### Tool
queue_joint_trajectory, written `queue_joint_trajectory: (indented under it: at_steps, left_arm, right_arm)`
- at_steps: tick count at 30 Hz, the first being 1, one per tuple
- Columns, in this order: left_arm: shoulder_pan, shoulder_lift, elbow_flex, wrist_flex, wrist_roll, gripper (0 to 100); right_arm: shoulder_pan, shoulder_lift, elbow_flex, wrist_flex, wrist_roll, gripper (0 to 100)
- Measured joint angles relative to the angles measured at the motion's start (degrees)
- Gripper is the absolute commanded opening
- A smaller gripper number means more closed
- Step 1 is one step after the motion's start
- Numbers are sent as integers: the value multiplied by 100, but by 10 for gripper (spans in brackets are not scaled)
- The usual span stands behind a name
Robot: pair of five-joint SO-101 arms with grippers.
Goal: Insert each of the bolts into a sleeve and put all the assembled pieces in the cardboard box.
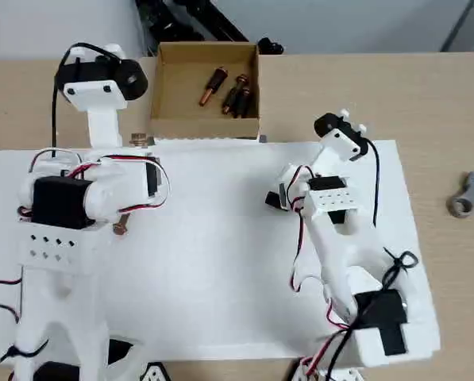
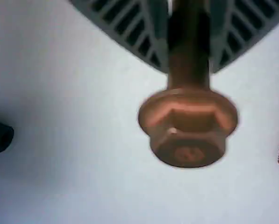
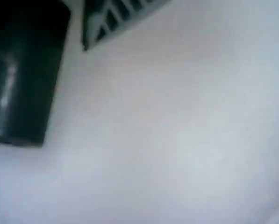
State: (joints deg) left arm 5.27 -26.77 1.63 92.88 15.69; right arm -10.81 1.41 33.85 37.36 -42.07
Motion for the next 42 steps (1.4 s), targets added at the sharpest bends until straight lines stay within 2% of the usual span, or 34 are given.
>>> queue_joint_trajectory:
  at_steps: [8,14,27,33,36,42]
  left_arm:
    - [0,0,0,0,0,5]
    - [0,0,0,0,0,5]
    - [0,0,0,0,0,5]
    - [0,0,0,0,0,5]
    - [0,0,0,0,0,5]
    - [0,0,0,0,0,5]
  right_arm:
    - [255,325,-255,-70,-44,164]
    - [325,352,-299,114,237,2]
    - [404,316,-413,651,695,13]
    - [422,-475,-290,1811,835,12]
    - [440,-1178,-273,2382,1134,12]
    - [62,-2831,-273,3235,1556,12]
